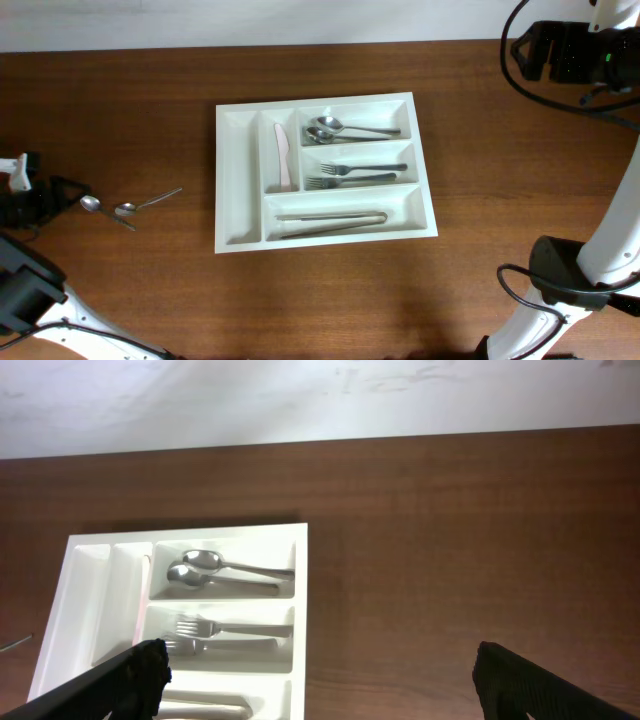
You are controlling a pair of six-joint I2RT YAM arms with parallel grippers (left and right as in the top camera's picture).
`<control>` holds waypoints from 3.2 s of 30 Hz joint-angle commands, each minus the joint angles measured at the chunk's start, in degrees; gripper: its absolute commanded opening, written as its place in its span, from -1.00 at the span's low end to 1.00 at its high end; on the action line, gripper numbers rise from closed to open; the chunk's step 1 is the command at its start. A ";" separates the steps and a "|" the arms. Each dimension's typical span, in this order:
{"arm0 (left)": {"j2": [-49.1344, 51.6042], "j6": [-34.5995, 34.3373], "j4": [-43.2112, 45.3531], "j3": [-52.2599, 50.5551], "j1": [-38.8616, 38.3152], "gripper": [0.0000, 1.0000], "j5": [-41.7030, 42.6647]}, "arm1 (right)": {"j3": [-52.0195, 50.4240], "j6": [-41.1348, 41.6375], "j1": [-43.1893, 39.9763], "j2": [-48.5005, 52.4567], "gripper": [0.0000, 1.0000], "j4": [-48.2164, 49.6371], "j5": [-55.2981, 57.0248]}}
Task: Pack container
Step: 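Lower the left gripper onto a spoon on the table and grasp it, then carry the spoon with the left gripper into the left narrow compartment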
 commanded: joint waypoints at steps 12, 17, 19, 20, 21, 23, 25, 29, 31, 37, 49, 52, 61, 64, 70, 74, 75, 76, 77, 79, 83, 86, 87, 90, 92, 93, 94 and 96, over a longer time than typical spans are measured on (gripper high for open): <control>3.85 -2.32 2.32 -2.05 -1.05 0.43 -1.44 | 0.63 -0.13 -0.22 0.26 0.98 0.17 0.09; 6.45 -2.27 2.34 -2.08 -1.01 0.20 -0.07 | 0.63 -0.11 -0.22 0.26 0.98 0.17 0.09; 6.97 -2.27 2.34 -2.08 -1.01 0.07 0.20 | 0.63 -0.11 -0.22 0.26 0.98 0.17 0.09; 7.15 -2.27 2.34 -2.08 -1.01 0.01 0.17 | 0.63 -0.11 -0.22 0.26 0.98 0.17 0.09; 7.17 -2.27 2.34 -2.08 -1.01 -0.03 0.17 | 0.63 -0.11 -0.22 0.26 0.98 0.17 0.09; 7.17 -2.27 2.36 -2.08 -1.01 -0.17 0.17 | 0.63 -0.11 -0.22 0.26 0.98 0.17 0.09; 7.17 -2.27 2.34 -2.08 -0.90 -0.29 0.17 | 0.63 -0.11 -0.22 0.26 0.98 0.17 0.09; 7.17 -2.29 2.34 -2.08 -0.83 -0.50 0.17 | 0.63 -0.11 -0.22 0.26 0.98 0.17 0.09; 7.17 -2.29 2.32 -2.08 -0.83 -0.59 0.17 | 0.63 -0.11 -0.22 0.26 0.98 0.17 0.09; 7.15 -2.51 1.68 -2.03 -0.76 -0.96 3.10 | 0.63 -0.11 -0.22 0.26 0.98 0.17 0.09; 0.94 0.09 -12.81 12.50 -0.81 -0.96 10.49 | 0.63 -0.11 -0.22 0.26 0.98 0.17 0.09; -2.38 0.57 -18.84 18.53 -1.68 -0.96 10.56 | 0.63 -0.11 -0.22 0.26 0.98 0.17 0.09; -10.45 4.61 -24.11 23.52 -15.69 -0.96 11.15 | 0.63 -0.11 -0.22 0.26 0.98 0.17 0.09; -10.05 11.37 -24.13 23.41 -22.58 -0.96 10.82 | 0.63 -0.11 -0.22 0.26 0.98 0.17 0.09; -8.00 17.57 -17.53 23.41 -36.17 -0.96 -3.74 | 0.63 -0.11 -0.22 0.26 0.98 0.17 0.09; -5.88 18.56 -12.00 23.39 -42.53 -0.96 -13.22 | 0.63 -0.11 -0.22 0.26 0.98 0.17 0.09; -5.11 19.52 -10.91 23.39 -43.85 -0.96 -13.99 | 0.63 -0.11 -0.22 0.26 0.98 0.17 0.09; -4.44 19.91 -9.97 23.39 -45.00 -0.96 -14.53 | 0.63 -0.11 -0.22 0.26 0.98 0.17 0.09; -3.56 19.87 -9.07 23.39 -46.10 -0.96 -15.13 | 0.63 -0.11 -0.22 0.26 0.98 0.17 0.09; -1.64 19.32 -8.09 23.39 -47.60 -0.96 -15.34 | 0.63 -0.11 -0.22 0.26 0.98 0.17 0.09; 2.80 13.49 -7.32 23.39 -48.63 -0.96 -15.34 | 0.63 -0.11 -0.22 0.26 0.97 0.17 0.09; 5.73 9.33 -7.52 23.39 -48.50 -0.96 -15.34 | 0.63 -0.11 -0.22 0.26 0.98 0.17 0.09; 6.25 8.66 -7.80 23.39 -48.43 -0.96 -15.32 | 0.63 -0.11 -0.22 0.26 0.98 0.17 0.09; 6.95 8.44 -8.39 23.39 -48.52 -0.95 -15.32 | 0.63 -0.13 -0.22 0.26 0.98 0.17 0.09; 6.86 8.41 -8.44 23.47 -48.50 -0.31 -15.34 | 0.63 -0.11 -0.22 0.26 0.98 0.17 0.09; 6.71 8.00 -8.94 23.74 -48.50 -0.21 -15.34 | 0.63 -0.11 -0.22 0.26 0.98 0.17 0.09; 6.56 7.76 -9.68 24.13 -48.50 -0.16 -15.32 | 0.63 -0.13 -0.22 0.26 0.98 0.17 0.09; 5.92 7.80 -13.86 26.84 -48.37 -0.06 -15.47 | 0.63 -0.11 -0.22 0.26 0.98 0.17 0.09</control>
